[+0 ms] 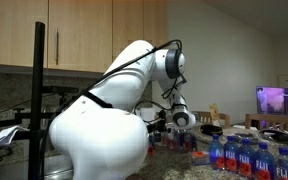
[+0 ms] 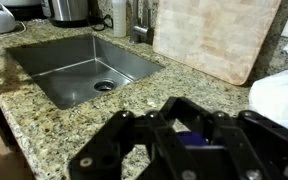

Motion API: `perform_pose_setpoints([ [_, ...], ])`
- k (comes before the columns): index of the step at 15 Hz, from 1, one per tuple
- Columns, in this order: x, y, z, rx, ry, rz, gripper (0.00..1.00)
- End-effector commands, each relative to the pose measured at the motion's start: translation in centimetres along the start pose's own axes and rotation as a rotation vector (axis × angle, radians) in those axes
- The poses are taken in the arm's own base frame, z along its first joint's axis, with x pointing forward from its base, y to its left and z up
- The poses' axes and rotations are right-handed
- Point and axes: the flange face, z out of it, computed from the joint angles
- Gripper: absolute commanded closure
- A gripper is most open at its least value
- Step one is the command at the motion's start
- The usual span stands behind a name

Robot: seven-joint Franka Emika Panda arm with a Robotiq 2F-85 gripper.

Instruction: Pick up the bottles laying on the table and put them upright on the left and right side of the table

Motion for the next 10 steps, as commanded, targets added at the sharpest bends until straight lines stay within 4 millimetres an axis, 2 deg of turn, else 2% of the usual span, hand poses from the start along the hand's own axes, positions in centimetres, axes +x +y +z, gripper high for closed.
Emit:
perform_pose_setpoints([
  [1, -0.1, -0.2, -0.3, 0.0, -0.056, 0.059, 0.95],
  [5, -0.1, -0.4, -0.5, -0.012, -0.058, 0.066, 0.95],
  [10, -1.3, -1.4, -1.4, -0.002, -0.04, 0.032, 0.95],
])
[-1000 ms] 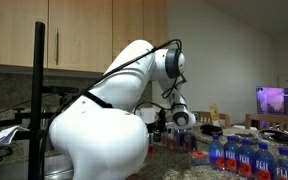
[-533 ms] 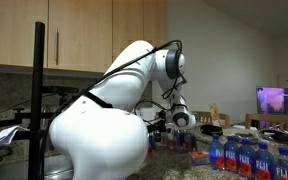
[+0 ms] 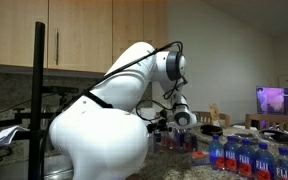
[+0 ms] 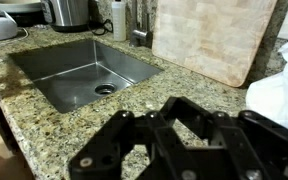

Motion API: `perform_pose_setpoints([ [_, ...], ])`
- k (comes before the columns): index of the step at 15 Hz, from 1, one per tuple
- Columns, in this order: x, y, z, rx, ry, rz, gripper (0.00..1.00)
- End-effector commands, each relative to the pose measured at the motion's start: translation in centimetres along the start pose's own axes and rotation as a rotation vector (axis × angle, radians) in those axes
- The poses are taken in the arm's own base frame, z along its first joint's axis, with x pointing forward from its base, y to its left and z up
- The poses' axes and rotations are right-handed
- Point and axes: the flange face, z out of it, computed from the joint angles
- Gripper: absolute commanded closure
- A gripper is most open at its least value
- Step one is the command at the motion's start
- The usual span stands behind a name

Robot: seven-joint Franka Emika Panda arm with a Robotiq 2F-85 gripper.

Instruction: Pick up the bottles laying on the table and put them upright on the left and right side of the table

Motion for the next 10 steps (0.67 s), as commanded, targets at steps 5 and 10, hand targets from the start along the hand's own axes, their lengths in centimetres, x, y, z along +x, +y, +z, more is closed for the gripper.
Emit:
perform_pose_setpoints([
  [5, -1.6, -0.9, -1.1, 0.012, -0.012, -0.006, 0.95],
  [10, -3.6, -0.9, -1.7, 0.03, 0.022, -0.093, 0.92],
])
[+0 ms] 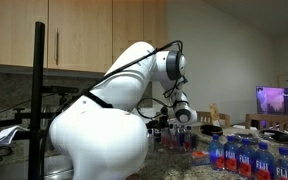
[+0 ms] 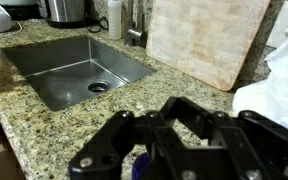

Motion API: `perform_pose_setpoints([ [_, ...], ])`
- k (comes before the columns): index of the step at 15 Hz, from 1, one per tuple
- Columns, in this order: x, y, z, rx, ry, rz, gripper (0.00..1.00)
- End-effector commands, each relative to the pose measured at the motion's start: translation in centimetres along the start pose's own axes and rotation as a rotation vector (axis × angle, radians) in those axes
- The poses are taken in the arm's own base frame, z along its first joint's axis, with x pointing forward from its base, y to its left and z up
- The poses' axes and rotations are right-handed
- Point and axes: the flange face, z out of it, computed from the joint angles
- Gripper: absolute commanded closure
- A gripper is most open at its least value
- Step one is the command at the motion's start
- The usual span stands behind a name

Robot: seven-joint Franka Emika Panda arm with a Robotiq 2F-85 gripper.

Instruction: Pick up the bottles laying on the table and put them upright on the left and right side of the table

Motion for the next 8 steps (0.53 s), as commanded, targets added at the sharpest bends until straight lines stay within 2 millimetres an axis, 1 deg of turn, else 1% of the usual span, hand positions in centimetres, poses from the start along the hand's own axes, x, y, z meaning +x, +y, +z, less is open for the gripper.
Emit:
perform_pose_setpoints([
  [1, -2.5, 0.3, -1.0, 0.023, 0.015, -0.068, 0.92],
  [2, -3.3, 0.3, -1.2, 0.025, 0.038, -0.098, 0.95],
  [4, -5.0, 0.6, -1.8, 0.027, 0.103, -0.156, 0.95],
  [5, -6.4, 0.8, -2.3, 0.012, 0.158, -0.198, 0.95],
  [8, -9.4, 2.0, -3.4, -0.068, 0.277, -0.262, 0.95],
])
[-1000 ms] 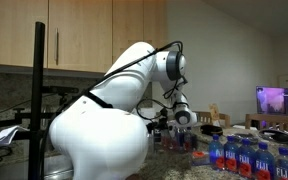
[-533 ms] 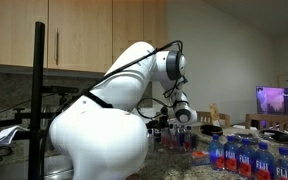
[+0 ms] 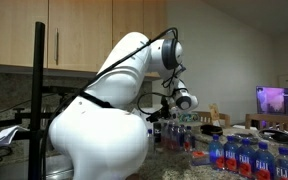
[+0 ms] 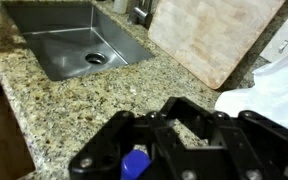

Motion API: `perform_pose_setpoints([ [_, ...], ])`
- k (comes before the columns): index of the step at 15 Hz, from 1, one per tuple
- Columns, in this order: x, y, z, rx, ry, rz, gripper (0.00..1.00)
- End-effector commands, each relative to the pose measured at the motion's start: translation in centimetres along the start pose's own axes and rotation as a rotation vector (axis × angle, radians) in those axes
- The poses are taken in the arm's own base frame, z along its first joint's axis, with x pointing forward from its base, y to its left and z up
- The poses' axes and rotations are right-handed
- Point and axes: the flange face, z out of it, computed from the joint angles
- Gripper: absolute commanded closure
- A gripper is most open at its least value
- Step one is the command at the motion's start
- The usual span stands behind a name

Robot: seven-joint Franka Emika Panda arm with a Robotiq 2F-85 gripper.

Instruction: Pick up the bottles laying on the table and put them upright on the left and right side of the table

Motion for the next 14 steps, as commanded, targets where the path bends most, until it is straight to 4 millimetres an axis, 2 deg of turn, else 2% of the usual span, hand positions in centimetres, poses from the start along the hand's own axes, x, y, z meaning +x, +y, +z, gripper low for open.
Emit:
perform_pose_setpoints([
  [1, -4.3, 1.9, -1.8, -0.075, 0.153, -0.098, 0.95],
  [2, -5.1, 2.2, -2.3, -0.089, 0.192, -0.13, 0.85],
  [3, -5.8, 2.5, -2.8, -0.116, 0.218, -0.171, 0.64],
  [6, -8.1, 4.2, -4.0, -0.221, 0.303, -0.27, 0.46],
  [10, -10.8, 6.4, -4.5, -0.369, 0.435, -0.377, 0.21],
  [13, -12.8, 6.9, -3.3, -0.497, 0.544, -0.406, 0.02],
  [14, -13.2, 6.8, -2.8, -0.538, 0.578, -0.424, 0.01],
])
